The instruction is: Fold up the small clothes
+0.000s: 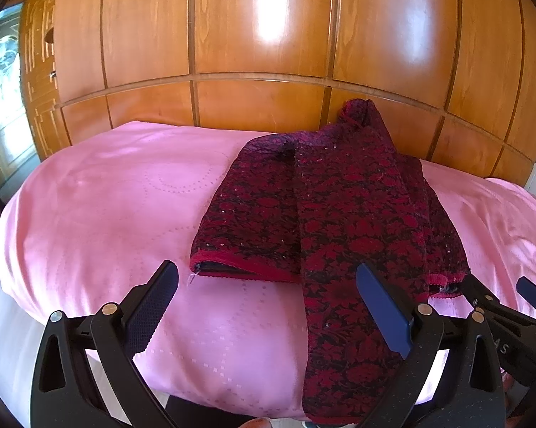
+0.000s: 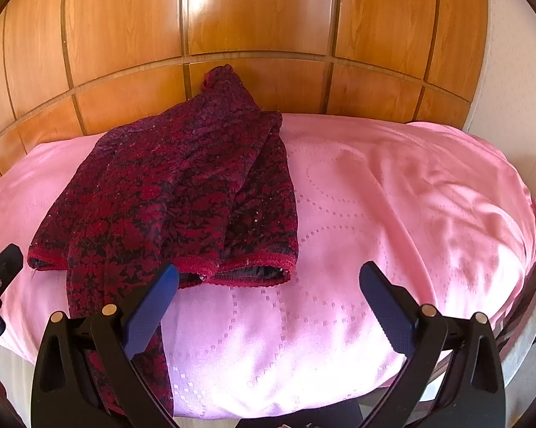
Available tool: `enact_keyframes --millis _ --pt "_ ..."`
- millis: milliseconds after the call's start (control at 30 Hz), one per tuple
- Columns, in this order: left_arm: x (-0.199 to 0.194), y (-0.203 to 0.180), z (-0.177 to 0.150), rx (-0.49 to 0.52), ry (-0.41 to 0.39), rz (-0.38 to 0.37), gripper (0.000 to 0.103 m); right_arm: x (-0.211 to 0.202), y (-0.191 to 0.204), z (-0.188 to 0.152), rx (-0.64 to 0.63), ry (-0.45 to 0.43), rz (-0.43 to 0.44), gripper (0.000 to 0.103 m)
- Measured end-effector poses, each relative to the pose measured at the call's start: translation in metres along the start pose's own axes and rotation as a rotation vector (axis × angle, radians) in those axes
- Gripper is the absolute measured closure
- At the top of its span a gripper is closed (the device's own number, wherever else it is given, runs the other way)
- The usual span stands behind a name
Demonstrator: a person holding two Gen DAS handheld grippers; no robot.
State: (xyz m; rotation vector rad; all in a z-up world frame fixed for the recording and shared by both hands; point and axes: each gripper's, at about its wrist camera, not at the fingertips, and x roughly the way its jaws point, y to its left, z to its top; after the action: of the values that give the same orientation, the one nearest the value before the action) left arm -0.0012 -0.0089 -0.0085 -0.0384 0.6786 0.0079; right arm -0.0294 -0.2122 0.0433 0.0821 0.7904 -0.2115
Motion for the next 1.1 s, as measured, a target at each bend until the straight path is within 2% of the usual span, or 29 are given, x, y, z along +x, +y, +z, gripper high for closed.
enact_keyframes --millis 167,267,367,733,1100 --pt "0.0 -0.003 0.0 0.016 0.001 0.002 0.004 -0.011 -0.009 -0.01 0.014 -0.003 0.053 0.002" --pt "0.0 -0.004 0.0 0.023 -0.001 0.001 0.004 -0.015 -0.022 -0.014 0.072 0.0 0.062 0.002" --pt "0.0 -0.005 0.001 0.032 -0.001 0.009 0.004 -0.014 -0.034 -0.016 0.13 0.01 0.105 0.002" --pt "-0.003 -0.013 0.001 0.078 -0.016 0.019 0.004 0.001 -0.044 -0.012 0.167 0.063 0.092 0.002" --pt "-0.001 -0.021 0.001 0.111 -0.006 -0.002 0.004 0.002 -0.044 -0.014 0.167 0.069 0.089 0.002"
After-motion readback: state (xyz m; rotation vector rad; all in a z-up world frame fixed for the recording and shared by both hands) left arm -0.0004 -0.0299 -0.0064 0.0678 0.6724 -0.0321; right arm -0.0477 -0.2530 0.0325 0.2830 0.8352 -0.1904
